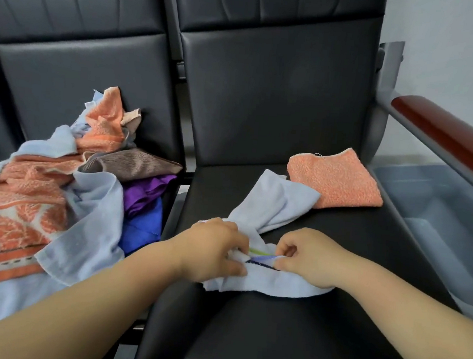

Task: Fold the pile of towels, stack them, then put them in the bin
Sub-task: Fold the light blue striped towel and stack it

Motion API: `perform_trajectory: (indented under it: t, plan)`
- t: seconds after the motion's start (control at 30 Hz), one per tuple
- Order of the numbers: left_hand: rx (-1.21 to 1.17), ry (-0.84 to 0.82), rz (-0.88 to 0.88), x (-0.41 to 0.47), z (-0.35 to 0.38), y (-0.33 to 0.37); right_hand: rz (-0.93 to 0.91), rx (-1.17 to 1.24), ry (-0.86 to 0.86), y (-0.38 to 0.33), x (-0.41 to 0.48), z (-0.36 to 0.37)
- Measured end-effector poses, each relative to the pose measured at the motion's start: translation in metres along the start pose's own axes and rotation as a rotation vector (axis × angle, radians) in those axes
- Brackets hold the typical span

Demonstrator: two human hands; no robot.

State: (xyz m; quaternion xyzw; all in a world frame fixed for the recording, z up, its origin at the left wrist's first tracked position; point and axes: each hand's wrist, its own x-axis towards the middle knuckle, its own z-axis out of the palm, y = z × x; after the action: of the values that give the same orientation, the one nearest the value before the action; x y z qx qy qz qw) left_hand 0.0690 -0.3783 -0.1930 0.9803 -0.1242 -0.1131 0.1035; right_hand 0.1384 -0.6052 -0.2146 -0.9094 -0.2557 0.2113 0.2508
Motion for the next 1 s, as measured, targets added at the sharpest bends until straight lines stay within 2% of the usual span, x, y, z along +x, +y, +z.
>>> perform_trajectory:
  t: [0.1, 0.3, 0.37, 0.43, 0.5, 0.57, 0.63, 0.7, 0.77, 0.9, 1.0]
  plan:
    - [-0.302, 0.112, -0.074, -0.004, -0.012, -0.006, 0.017, 0.181, 0.043, -0.002, 0.000, -0.005]
    - [-0.990, 0.365, -0.345, -0.010, -0.023, -0.011, 0.073, 0.606, 0.185, -0.009, -0.002, -0.009]
    - [-1.077, 0.486, -0.447, -0.005, -0.020, -0.019, 0.062, 0.616, 0.226, -0.010, -0.002, -0.009]
    - [-1.004, 0.593, -0.509, -0.003, -0.018, -0.026, 0.031, 0.593, 0.229, -0.012, -0.003, -0.011]
    - [-1.011, 0.596, -0.503, -0.004, -0.017, -0.029, -0.009, 0.610, 0.154, -0.014, -0.005, -0.012]
    - [-1.122, 0.495, -0.426, -0.008, -0.020, -0.027, -0.054, 0.599, 0.025, -0.014, -0.011, -0.014]
    - [-1.205, 0.388, -0.360, -0.011, -0.023, -0.023, -0.055, 0.457, -0.077, -0.013, -0.015, -0.017]
    - [-1.184, 0.320, -0.321, -0.013, -0.024, -0.021, -0.045, 0.252, -0.078, -0.013, -0.016, -0.015]
    - [-1.061, 0.233, -0.240, -0.017, -0.027, -0.021, -0.073, 0.105, 0.005, -0.012, -0.015, -0.014]
    - [-0.749, -0.014, -0.097, -0.026, -0.036, -0.020, -0.090, 0.163, 0.116, -0.011, -0.010, -0.017]
    - [-0.478, 0.011, -0.116, -0.024, -0.037, -0.024, -0.114, 0.204, 0.216, -0.013, -0.008, -0.021]
